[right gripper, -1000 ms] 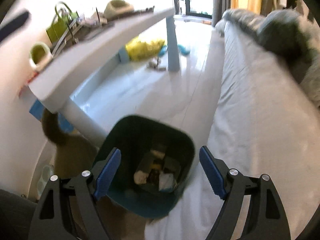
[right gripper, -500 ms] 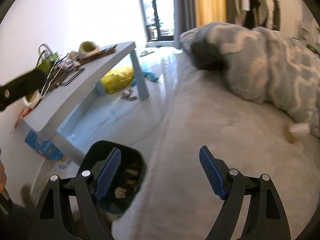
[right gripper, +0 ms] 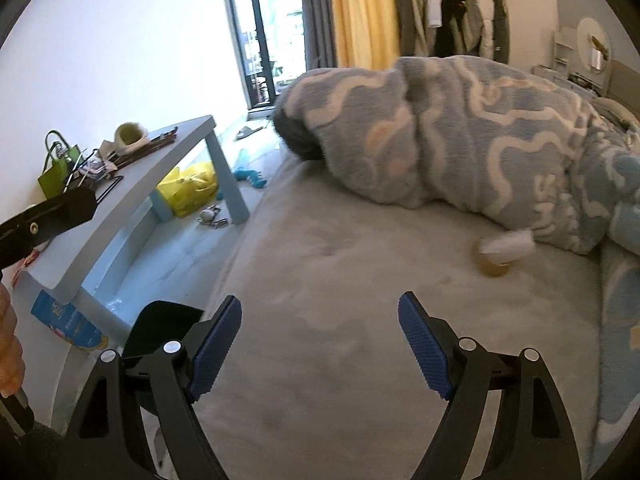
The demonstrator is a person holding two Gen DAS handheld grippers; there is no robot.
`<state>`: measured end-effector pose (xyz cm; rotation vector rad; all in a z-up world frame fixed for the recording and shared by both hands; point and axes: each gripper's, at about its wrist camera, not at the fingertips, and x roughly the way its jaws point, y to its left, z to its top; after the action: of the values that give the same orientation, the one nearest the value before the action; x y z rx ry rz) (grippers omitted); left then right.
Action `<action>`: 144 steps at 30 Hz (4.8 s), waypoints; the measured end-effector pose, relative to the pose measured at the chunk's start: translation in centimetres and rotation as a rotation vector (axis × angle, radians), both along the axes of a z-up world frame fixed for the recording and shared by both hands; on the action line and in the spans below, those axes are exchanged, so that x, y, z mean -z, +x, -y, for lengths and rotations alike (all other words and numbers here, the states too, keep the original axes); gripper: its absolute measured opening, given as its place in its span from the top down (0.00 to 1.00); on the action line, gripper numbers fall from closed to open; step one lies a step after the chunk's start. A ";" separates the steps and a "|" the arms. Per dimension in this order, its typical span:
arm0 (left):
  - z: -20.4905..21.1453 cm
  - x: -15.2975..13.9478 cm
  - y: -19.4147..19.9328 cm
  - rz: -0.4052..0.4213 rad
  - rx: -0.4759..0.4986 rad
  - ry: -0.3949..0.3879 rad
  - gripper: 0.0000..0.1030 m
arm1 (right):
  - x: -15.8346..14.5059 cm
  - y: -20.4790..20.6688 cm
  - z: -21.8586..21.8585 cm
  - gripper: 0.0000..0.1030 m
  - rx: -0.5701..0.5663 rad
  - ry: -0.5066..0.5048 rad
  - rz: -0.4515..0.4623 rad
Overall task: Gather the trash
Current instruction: 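Move both grippers from the bin back to the tape roll on the bed, then grasp the clear plastic wrapper with the right gripper while the left grasps the cardboard tape roll, then carry the tape roll and plastic wrapper with both grippers to the black bin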
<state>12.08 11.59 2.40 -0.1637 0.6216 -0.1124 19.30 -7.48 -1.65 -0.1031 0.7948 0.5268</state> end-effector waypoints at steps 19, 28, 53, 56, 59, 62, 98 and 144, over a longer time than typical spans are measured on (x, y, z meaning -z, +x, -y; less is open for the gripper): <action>7.9 2.6 4.7 -0.050 0.104 0.024 0.22 | -0.4 5.2 10.9 0.21 0.210 0.079 -0.001; 10.0 4.2 7.5 -0.085 0.144 0.022 0.18 | 0.7 8.1 13.2 0.29 0.247 0.135 -0.062; 13.6 8.9 15.8 -0.163 0.233 0.015 0.17 | 5.3 16.1 15.6 0.47 0.284 0.243 -0.211; 13.9 9.0 16.5 -0.164 0.250 -0.003 0.17 | 5.7 16.8 15.6 0.49 0.278 0.243 -0.223; 14.4 9.4 17.1 -0.174 0.264 -0.009 0.16 | 6.1 17.4 15.4 0.57 0.264 0.241 -0.235; 15.0 9.8 17.9 -0.185 0.273 -0.016 0.16 | 5.9 17.6 15.1 0.62 0.241 0.219 -0.219; 25.0 12.2 20.8 -0.184 0.420 0.099 0.45 | 5.0 17.6 22.4 0.65 0.174 0.447 -0.374; 17.2 7.9 9.2 -0.170 0.251 0.054 0.50 | -0.7 6.8 15.2 0.65 0.169 0.310 -0.137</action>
<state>21.27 -5.60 -5.50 -0.0420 0.8123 -0.3258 26.07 -22.73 -0.98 0.2869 0.8371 0.4939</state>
